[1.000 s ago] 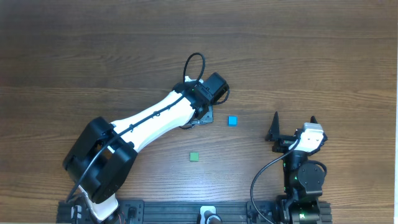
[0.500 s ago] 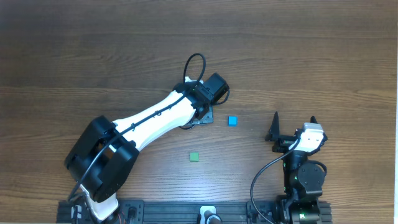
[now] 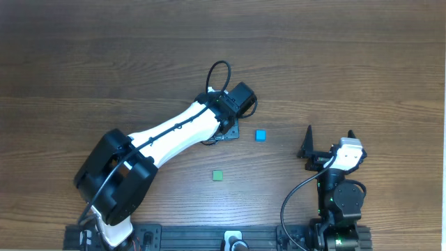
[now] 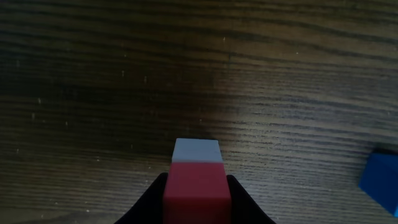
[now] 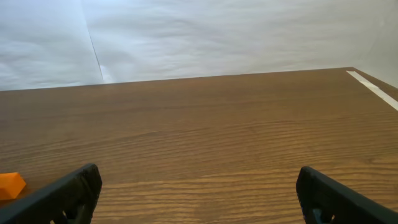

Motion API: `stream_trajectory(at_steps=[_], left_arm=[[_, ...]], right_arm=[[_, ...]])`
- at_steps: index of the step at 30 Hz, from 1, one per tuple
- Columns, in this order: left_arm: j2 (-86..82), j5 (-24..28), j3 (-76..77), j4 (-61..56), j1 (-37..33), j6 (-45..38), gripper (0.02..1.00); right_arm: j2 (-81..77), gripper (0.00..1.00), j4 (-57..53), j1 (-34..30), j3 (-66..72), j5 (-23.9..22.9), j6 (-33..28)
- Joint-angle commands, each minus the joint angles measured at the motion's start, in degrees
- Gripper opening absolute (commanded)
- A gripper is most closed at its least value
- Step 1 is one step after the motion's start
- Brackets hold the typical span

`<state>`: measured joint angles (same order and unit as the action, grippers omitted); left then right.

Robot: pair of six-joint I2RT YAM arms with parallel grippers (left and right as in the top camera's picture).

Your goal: Stack Cubes

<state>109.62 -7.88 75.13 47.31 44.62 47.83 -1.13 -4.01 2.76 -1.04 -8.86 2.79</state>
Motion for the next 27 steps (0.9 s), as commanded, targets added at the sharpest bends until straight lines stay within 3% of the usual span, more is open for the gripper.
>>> stream_trajectory(at_steps=[1,16,23,27], left_arm=[[1.09,0.57,0.72,-0.13,0.28,0.87,0.102],[1.84,0.55,0.7,-0.13,0.28,0.87,0.134],[1.84,0.52,0.68,-0.13,0.28,0.85,0.286],[1.84,0.52,0.68,-0.13,0.28,0.87,0.323]], right_arm=[[0.37,0.993,0.13,-0.37,0.5,0.26,-0.28],[0.37,0.993,0.13,-0.37,0.5,0.26,-0.28],[0.37,0.991,0.13,-0.37,0.5,0.26,-0.28],[0.37,0.991,0.13,-0.37,0.5,0.26,-0.28]])
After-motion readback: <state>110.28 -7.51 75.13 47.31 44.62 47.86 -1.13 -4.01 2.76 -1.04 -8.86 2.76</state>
